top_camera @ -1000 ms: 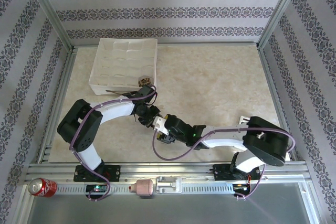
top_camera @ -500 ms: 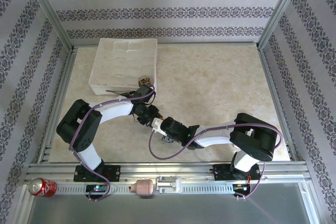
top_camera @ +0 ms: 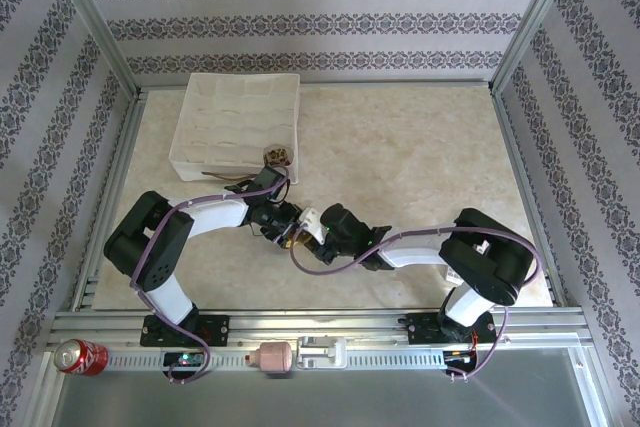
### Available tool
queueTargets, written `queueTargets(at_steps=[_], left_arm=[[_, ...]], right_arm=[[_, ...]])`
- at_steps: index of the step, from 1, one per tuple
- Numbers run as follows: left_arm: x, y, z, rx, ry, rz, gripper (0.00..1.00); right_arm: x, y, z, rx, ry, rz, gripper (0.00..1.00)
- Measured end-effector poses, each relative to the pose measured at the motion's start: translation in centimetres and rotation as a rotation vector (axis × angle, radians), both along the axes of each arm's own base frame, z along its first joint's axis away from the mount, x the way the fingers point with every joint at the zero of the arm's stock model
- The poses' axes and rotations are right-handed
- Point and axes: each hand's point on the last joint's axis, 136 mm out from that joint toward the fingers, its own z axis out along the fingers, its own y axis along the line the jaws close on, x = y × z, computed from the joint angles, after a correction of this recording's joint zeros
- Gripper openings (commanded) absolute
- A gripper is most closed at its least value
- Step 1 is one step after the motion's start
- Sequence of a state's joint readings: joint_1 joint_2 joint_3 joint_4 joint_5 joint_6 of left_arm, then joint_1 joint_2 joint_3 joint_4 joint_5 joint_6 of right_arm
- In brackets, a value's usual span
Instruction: Roll the socks
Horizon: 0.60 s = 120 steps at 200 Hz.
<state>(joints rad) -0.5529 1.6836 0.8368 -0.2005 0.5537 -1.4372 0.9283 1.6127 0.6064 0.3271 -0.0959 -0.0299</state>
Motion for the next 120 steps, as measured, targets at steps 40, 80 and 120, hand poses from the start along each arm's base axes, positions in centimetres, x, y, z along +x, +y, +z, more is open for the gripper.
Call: queueTargets(at_steps=[40,80,120], left_arm=[[0.03,-0.06,-0.02,-0.006,0.0,0.002,0.52],[0.05,-0.09,-0.08,-0.016,0.004,0.002,0.51],[0.07,-0.12,-0.11,-0.017,0.004,0.001,0.5]], right_arm=[[-0.12,-0.11,0.17,0.142,0.165,-0.001,0.0],[-0.12,-0.11,0.26,0.257,0.32,0.006,0.0],[-0.11,-0.24,0.28,0.352,0.468,0.008,0.0]])
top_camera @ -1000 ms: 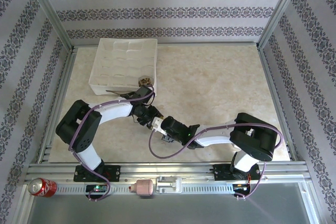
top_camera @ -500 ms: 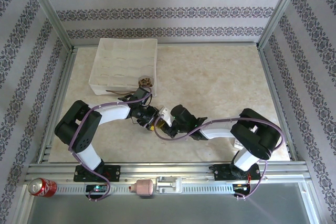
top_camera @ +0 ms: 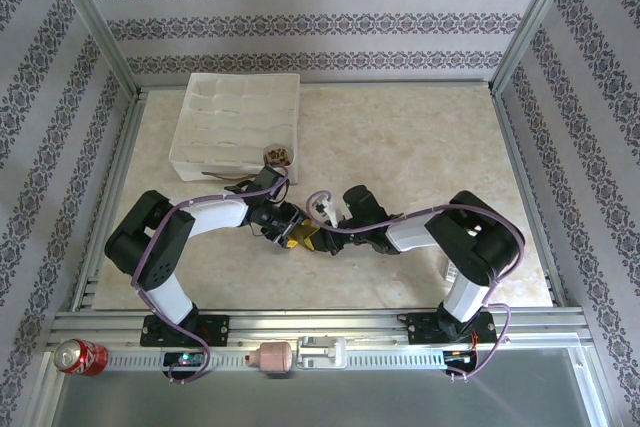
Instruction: Roll the socks
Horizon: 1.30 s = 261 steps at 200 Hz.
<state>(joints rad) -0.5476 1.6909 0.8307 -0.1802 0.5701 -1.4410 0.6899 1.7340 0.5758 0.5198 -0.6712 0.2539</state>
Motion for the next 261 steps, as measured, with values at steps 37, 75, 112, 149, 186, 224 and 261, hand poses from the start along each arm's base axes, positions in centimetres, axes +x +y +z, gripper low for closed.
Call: queueTargets(at_steps=[37,75,112,149,186,224,261], left_arm=[[0.0,0.0,0.0,-0.002,0.001,-0.001,0.51],[0.0,-0.1,0.0,-0.005,0.002,-0.002,0.42],[0.0,-0.1,0.0,-0.005,0.002,-0.003,0.0],[1.0,0.9,4.0,0.011,-0.107,0.006,0.0],[7.0,6.2,14.8,0.05,-0.37,0.12,0.0],[12.8,14.1,21.4,0.222,-0.558,0.236,0.0],[16.5,17.7,18.8,0.418,-0.547,0.209,0.0]], right_arm=[[-0.1,0.0,0.1,0.059,0.104,0.004,0.0],[-0.1,0.0,0.2,0.092,0.175,0.003,0.0],[-0.1,0.0,0.2,0.095,0.191,-0.002,0.33],[0.8,-0.9,3.4,0.056,0.133,-0.091,0.77],[3.7,-3.7,16.0,0.145,-0.306,-0.28,0.73],[6.2,-6.6,22.1,0.127,-0.505,-0.442,0.73],[7.1,-7.1,23.9,0.048,-0.577,-0.441,0.73]])
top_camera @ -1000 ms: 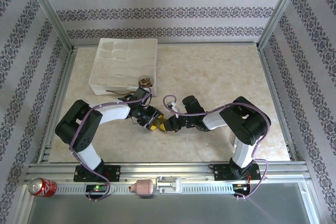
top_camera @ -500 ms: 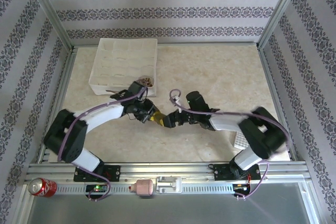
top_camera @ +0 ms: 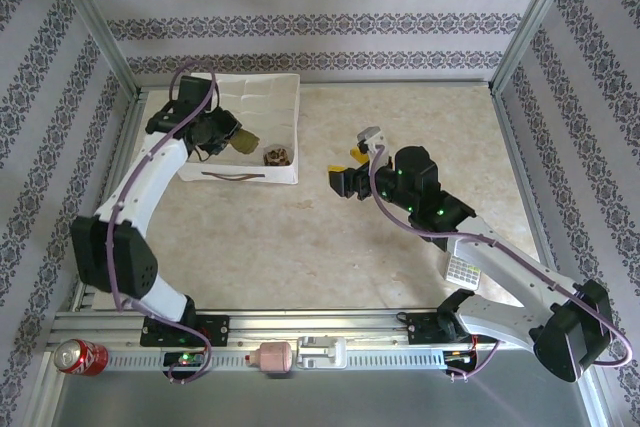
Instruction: Roll the socks
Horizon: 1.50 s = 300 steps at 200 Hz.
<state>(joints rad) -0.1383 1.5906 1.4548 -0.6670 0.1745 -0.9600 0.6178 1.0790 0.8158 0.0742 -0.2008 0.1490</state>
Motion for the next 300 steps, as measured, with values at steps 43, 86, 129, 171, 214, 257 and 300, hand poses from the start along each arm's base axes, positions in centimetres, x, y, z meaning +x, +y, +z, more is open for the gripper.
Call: queueTargets(at_steps=[43,86,129,171,214,257,300], left_arm=[[2.2,0.5,-6.1,0.101,0.123,-0.04,0.0],[2.4,0.9,-7.7,0.169,0.145,-0.073,0.0],[2.9,-0.2,-8.1,0.246,0.092,-0.123,0.0],[3.5,-2.4,-8.2,0.323,0.034,-0.188,0.0],[3.0,-1.9,-9.1,0.42,0.044,-0.211,0.0],[2.4,-0.5,-10.0,0.554,0.066,-0.236,0.0],[1.8,-1.2,-10.3,0.676,0.062,-0.3,0.17]], right_arm=[[-0.4,-0.3,-1.1,-0.079,0.025,0.014,0.72],[-0.9,-0.7,-2.5,-0.128,0.064,0.021,0.72],[-1.1,-0.8,-3.0,-0.139,0.083,0.021,0.71],[-1.3,-1.0,-3.7,-0.157,0.109,0.022,0.7],[-1.5,-1.1,-3.9,-0.164,0.117,0.021,0.7],[-1.7,-1.3,-4.0,-0.172,0.124,0.017,0.71],[-2.2,-1.3,-3.2,-0.151,0.112,0.031,0.75]])
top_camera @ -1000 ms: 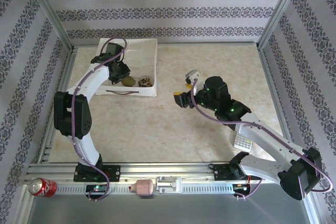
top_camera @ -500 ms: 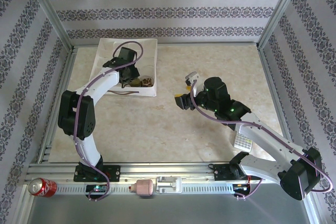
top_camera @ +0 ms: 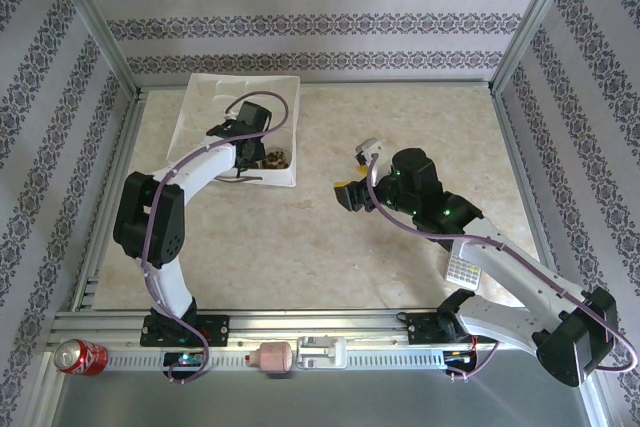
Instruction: Roll the socks
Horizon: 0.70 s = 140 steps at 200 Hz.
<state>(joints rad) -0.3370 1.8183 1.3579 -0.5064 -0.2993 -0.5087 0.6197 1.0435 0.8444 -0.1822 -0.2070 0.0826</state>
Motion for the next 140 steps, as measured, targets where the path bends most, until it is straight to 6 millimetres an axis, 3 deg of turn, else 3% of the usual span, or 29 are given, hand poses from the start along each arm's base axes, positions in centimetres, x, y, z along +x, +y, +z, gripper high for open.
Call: queueTargets(at_steps=[23,35,40,43,51,68,89,117,140], left_arm=[[-0.5,-1.0,-0.3,0.022,0.007,-0.035,0.39],[-0.6,-1.3,-0.4,0.02,0.01,-0.04,0.61],[-0.7,-1.2,-0.5,0.02,0.011,-0.038,0.7],[-0.7,-1.2,-0.4,0.02,0.011,-0.039,0.75],[-0.8,-1.2,-0.2,0.014,0.007,-0.036,0.99],[-1.2,-1.4,1.3,-0.018,-0.023,-0.037,1.0],[-2.1,-1.7,5.5,-0.092,-0.11,-0.049,1.0],[-3.7,-1.5,12.5,-0.2,-0.272,-0.037,1.0],[-5.9,0.0,15.9,-0.244,-0.366,0.024,1.0]], right_arm=[[-0.3,0.3,0.5,0.029,0.003,0.014,0.78],[-0.4,0.4,0.7,0.039,0.003,0.017,0.82],[-0.4,0.4,0.8,0.041,0.004,0.016,0.95],[-0.4,0.4,0.8,0.047,0.011,0.012,0.97],[-0.4,0.3,0.8,0.053,0.014,0.008,0.98],[-0.3,0.1,1.0,0.059,0.017,-0.007,0.98],[0.2,-0.8,1.2,0.071,0.023,-0.062,0.98],[1.6,-3.8,1.9,0.073,0.005,-0.219,0.98],[2.1,-6.5,3.1,0.039,-0.067,-0.335,0.98]])
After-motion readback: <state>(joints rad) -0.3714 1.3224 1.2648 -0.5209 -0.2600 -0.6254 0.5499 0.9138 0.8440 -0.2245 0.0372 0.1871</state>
